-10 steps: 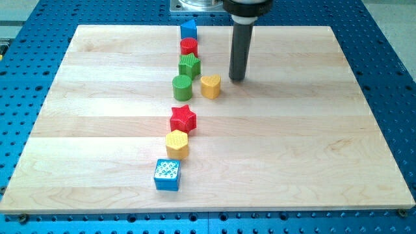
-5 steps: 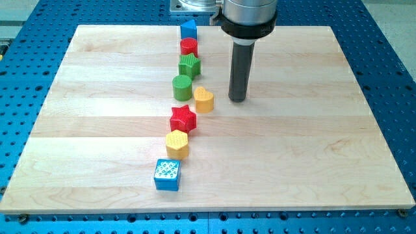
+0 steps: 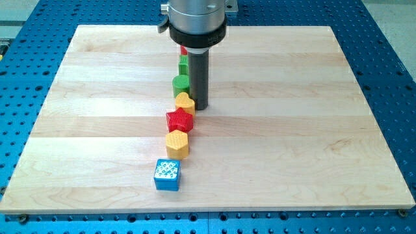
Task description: Place the yellow heart in between the green circle and the red star
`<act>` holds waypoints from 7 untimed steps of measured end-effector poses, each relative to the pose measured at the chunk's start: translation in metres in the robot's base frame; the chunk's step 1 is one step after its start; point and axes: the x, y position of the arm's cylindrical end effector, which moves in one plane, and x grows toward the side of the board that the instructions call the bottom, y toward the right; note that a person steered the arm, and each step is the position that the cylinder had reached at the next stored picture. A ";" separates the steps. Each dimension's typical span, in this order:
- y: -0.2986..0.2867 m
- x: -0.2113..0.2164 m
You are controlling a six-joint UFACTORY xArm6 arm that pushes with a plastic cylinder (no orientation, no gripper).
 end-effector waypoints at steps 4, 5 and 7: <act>-0.006 0.034; -0.013 0.034; 0.086 0.034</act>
